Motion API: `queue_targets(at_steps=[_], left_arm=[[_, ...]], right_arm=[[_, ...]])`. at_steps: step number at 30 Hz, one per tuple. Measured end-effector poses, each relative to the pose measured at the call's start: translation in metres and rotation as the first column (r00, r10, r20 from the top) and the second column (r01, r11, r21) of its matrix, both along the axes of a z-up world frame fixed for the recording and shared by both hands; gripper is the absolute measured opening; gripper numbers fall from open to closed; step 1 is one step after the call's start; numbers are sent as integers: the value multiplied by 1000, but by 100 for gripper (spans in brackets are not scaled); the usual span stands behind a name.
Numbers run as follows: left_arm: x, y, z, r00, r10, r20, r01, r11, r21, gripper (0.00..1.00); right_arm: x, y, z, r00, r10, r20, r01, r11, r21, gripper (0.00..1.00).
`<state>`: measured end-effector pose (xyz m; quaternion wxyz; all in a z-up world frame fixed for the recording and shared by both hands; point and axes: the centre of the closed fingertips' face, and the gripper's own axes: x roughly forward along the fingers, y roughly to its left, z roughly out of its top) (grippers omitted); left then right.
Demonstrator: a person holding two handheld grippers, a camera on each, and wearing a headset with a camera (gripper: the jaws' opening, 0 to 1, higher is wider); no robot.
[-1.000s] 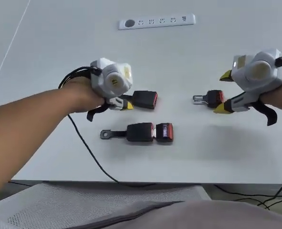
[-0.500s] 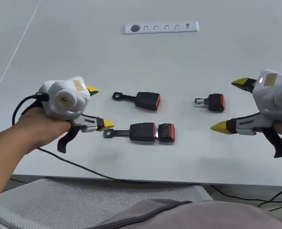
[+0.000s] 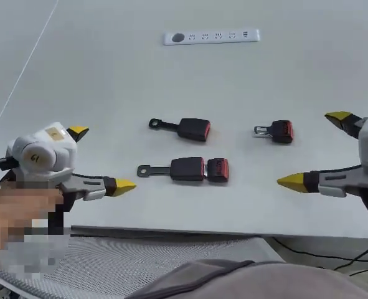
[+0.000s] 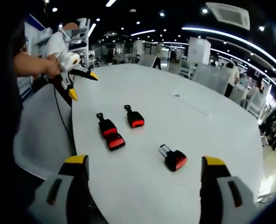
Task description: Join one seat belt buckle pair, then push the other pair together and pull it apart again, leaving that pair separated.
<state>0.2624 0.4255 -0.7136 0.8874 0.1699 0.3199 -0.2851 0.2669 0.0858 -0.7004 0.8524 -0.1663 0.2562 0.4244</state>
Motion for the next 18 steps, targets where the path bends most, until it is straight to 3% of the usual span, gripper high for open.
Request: queue_targets(at_steps=[7,18], left_arm=[[-8,1,-2,1000,13,-6,-13,1000,-17,100],[-12,1,2,1000,21,-2,-21,999,-31,100]], right_arm=[[-7,-5,-4,999,-35,-22,34,999,-23,100],[-14,-5,-4,997,-58,-51,58,998,-7,100]])
